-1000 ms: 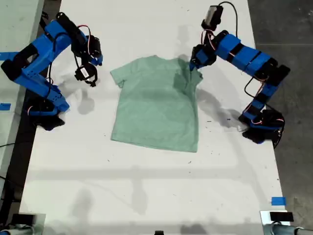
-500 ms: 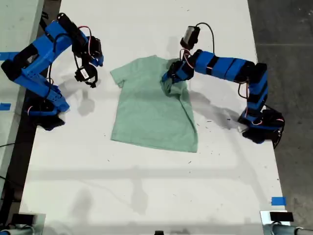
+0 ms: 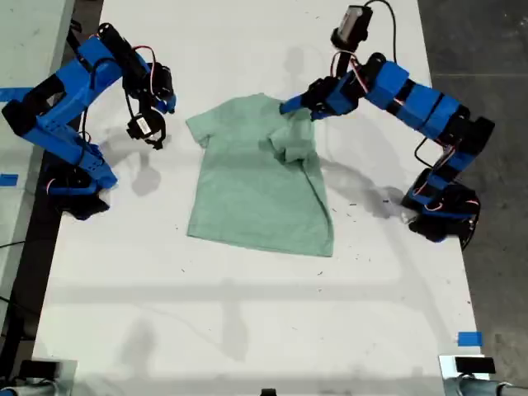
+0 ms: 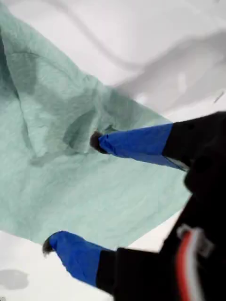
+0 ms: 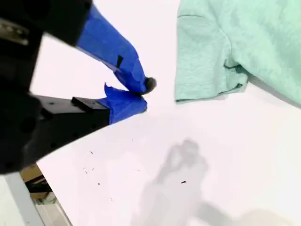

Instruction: Fold tshirt

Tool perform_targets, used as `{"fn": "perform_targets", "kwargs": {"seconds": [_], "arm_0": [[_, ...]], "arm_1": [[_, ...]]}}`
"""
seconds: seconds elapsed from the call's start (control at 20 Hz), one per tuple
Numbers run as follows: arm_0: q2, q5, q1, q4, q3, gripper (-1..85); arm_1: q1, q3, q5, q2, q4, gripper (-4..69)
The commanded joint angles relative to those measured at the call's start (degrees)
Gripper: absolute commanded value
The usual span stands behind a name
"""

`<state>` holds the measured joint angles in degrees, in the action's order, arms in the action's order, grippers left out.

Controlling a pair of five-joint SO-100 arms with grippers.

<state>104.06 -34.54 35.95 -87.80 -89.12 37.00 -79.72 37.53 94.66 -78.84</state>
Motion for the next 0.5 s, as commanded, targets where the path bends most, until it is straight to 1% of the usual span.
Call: {"fn": "perform_targets", "kwargs": {"seconds": [0.0, 0.1, 0.15, 0.2, 0.25, 0.3, 0.35, 0.45], "arm_0": [[0.44, 1.67, -1.23, 0.09, 0.53, 0.5], [-0.44, 1.67, -1.14, 0.00, 0.88, 0.1], [-1.67, 1.23, -1.05, -0.62, 2.02, 4.2], [-3.69, 0.35, -1.14, -1.76, 4.22, 11.2], [-5.80, -0.62, -1.23, -2.90, 6.59, 26.0], [-7.47, -2.64, -1.23, -2.99, 8.17, 36.1], [-8.79, -4.92, -0.97, -2.90, 9.40, 40.5], [-11.60, -7.73, 0.09, -3.87, 11.95, 41.9]], "arm_1": [[0.26, -6.94, 1.32, 14.24, -2.81, 25.3], [-0.79, -14.24, -0.35, 20.92, -2.99, 25.1], [-1.49, -17.14, -1.23, 23.47, -2.99, 24.7], [-2.02, -19.69, -2.11, 25.66, -2.90, 24.0], [-2.37, -21.97, -2.72, 27.60, -2.64, 23.2], [-2.64, -23.91, -3.25, 29.44, -2.29, 22.4], [-2.72, -25.40, -3.69, 30.94, -2.02, 21.6], [-3.08, -27.51, -4.39, 33.49, -1.93, 18.7]]}}
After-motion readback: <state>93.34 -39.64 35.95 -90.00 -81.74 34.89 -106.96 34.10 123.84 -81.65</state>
